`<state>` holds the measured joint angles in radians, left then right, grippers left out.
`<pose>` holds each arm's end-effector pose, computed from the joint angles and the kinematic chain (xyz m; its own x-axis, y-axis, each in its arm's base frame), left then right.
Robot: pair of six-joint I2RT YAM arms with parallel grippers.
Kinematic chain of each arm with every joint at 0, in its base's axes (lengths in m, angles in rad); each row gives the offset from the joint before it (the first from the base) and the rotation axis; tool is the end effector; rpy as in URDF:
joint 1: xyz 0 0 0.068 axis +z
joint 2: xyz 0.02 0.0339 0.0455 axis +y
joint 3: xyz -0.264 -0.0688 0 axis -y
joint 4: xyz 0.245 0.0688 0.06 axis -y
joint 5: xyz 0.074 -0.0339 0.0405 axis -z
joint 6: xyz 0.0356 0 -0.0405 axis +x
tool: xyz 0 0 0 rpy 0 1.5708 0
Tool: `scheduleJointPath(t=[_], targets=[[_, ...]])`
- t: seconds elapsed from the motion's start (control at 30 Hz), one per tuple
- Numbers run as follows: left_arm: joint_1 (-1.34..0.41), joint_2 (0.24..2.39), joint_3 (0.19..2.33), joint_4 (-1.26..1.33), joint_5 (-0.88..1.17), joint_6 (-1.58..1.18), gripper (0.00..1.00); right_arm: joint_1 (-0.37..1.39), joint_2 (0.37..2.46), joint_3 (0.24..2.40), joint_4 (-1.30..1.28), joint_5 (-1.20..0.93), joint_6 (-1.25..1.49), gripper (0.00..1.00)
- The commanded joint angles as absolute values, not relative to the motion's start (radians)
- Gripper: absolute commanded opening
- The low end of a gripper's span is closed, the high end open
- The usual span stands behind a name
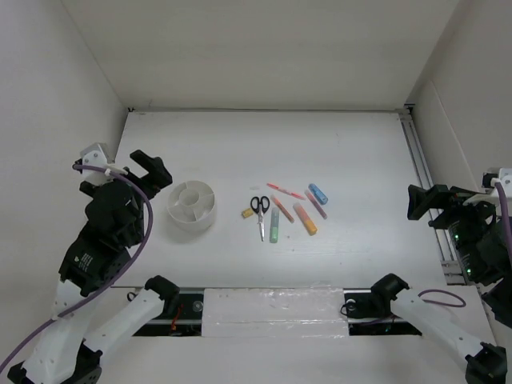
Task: Sort the stationery into containers
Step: Pick up the pen from the center of the board.
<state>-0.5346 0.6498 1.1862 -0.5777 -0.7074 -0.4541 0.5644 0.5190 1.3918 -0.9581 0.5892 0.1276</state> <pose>0.0898 -0.0263 0.4458 0.0433 -0.4131 -0.9097 -0.1697 0.8942 -0.4142 0.0152 -0.0138 0.4619 -0.0685 0.0819 -0.9943 0.0321 0.9963 0.0798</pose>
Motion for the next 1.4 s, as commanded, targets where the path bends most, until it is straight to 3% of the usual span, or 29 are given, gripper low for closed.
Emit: scheduleJointPath(t=[0.0, 0.33, 0.57, 0.7, 0.9, 1.13, 1.37], targets=[[-0.535, 0.678, 1.204, -0.574, -0.709, -0.462, 1.0, 0.572, 0.503, 1.397, -0.933, 0.589, 0.121, 1.0], [-0.535, 0.738, 1.293, -0.584, -0.649, -0.447, 1.0, 0.572, 0.573, 1.368, -0.902, 0.482, 0.042, 1.0], [-0.535, 1.124, 1.561, -0.583, -0.319, -0.405, 1.0, 0.583, 0.903, 1.295, -0.784, 0.195, 0.041, 1.0], [-0.561, 1.292, 1.655, -0.549, -0.241, -0.486, 1.0, 0.592, 1.009, 1.197, -0.605, 0.115, 0.023, 1.0], [-0.571, 1.471, 1.746, -0.568, -0.212, -0.679, 1.0, 0.569, 1.227, 1.158, -0.448, 0.042, -0.078, 0.87], [-0.532, 1.539, 1.747, -0.588, -0.258, -0.84, 1.0, 0.517, 1.406, 1.166, -0.301, -0.168, -0.158, 0.83], [-0.506, 1.578, 1.738, -0.535, -0.201, -0.781, 1.0, 0.514, 1.649, 1.282, -0.328, -0.178, -0.245, 0.72]])
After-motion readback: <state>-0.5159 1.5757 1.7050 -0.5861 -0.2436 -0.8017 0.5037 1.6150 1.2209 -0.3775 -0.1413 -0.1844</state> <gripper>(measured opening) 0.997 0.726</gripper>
